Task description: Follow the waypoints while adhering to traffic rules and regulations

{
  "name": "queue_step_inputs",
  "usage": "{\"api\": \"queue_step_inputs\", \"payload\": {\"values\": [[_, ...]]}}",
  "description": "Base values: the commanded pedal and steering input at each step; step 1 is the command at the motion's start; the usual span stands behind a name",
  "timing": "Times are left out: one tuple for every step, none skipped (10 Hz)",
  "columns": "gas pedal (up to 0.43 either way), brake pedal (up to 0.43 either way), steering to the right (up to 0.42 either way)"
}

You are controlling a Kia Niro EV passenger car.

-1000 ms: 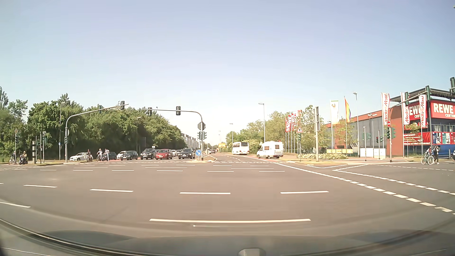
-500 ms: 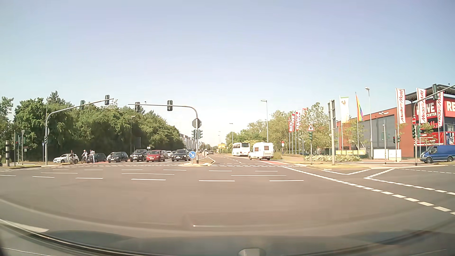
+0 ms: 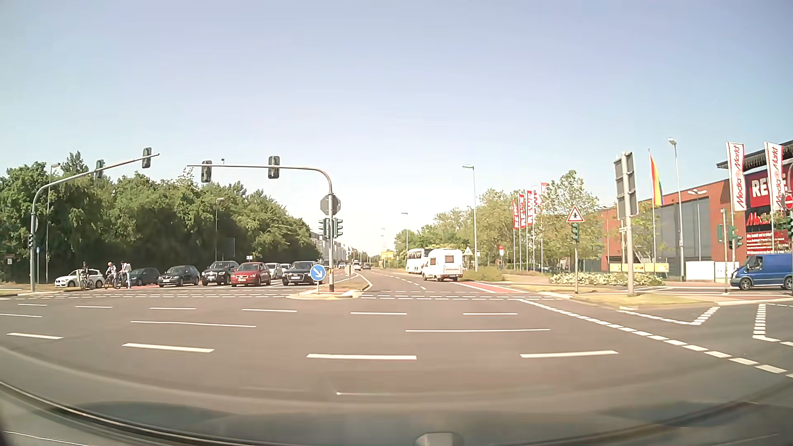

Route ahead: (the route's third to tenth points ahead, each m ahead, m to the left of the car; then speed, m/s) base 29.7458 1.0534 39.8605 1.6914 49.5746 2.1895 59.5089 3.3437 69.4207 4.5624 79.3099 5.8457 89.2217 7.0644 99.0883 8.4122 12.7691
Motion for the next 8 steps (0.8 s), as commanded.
{"api": "queue_step_inputs", "payload": {"values": [[0.760, 0.000, -0.006], [0.760, 0.000, -0.003], [0.760, 0.000, 0.001], [0.760, 0.000, 0.001], [0.740, 0.000, 0.000], [0.740, 0.000, -0.003], [0.701, 0.000, -0.008], [0.661, 0.000, -0.008]]}}
